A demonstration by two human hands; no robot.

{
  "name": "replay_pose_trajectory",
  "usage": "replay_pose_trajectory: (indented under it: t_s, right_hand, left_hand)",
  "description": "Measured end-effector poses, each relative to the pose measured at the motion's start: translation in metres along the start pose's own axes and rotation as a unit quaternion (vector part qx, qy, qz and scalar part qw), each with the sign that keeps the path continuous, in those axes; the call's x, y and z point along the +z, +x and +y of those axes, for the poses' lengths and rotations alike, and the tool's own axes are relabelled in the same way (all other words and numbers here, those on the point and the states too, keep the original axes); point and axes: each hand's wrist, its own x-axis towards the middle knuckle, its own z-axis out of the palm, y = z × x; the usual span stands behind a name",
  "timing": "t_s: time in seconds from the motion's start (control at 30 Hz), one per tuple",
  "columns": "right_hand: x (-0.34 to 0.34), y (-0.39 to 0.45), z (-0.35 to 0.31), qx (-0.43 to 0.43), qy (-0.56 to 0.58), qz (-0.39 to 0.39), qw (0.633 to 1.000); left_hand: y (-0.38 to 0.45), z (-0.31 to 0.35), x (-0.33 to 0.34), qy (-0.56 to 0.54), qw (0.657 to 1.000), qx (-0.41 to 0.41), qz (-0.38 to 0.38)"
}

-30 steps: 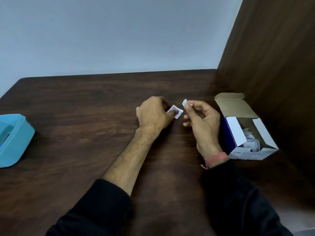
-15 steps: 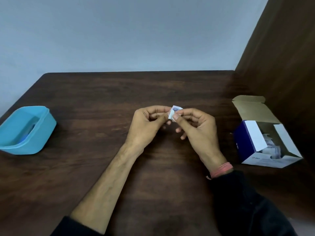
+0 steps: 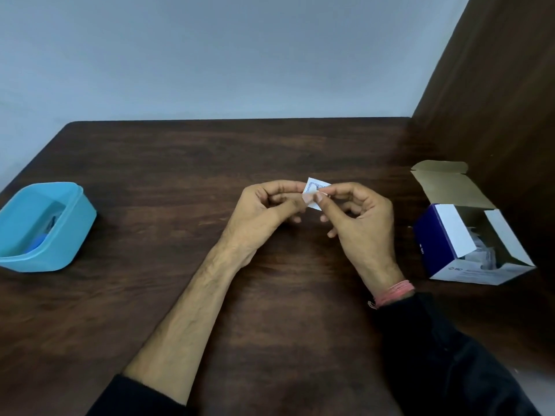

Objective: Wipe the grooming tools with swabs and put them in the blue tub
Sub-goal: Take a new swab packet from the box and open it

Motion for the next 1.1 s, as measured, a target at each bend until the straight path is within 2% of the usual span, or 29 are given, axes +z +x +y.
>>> replay_pose_trajectory:
  t_s: [0.47,0.67,0.87,1.1]
  right_hand:
    - [-0.0003,-0.0027,-0.0065,0.021,-0.005,-0.025,0.999]
    - [0.0019,-0.0021,-0.0031,0.042,-0.027,-0.035,0.998]
    - [-0.0014,-0.0009,-0.0053,0.076,0.033,-0.041,0.996]
    - [-0.0009,-0.0012,-0.0067,0.053,0.019,-0.071,0.996]
  left_hand:
    - [0.0,-0.0027,0.0051,-0.01,0.998,0.002,0.055]
    - [-0.0016,0.0001,0.005,0.032,0.999,-0.005,0.042]
    - [-0.0021,0.0031,0.0064,0.018,0.999,-0.018,0.044]
    - [-0.0003,-0.0011,0.0044,0.032,0.998,-0.017,0.05]
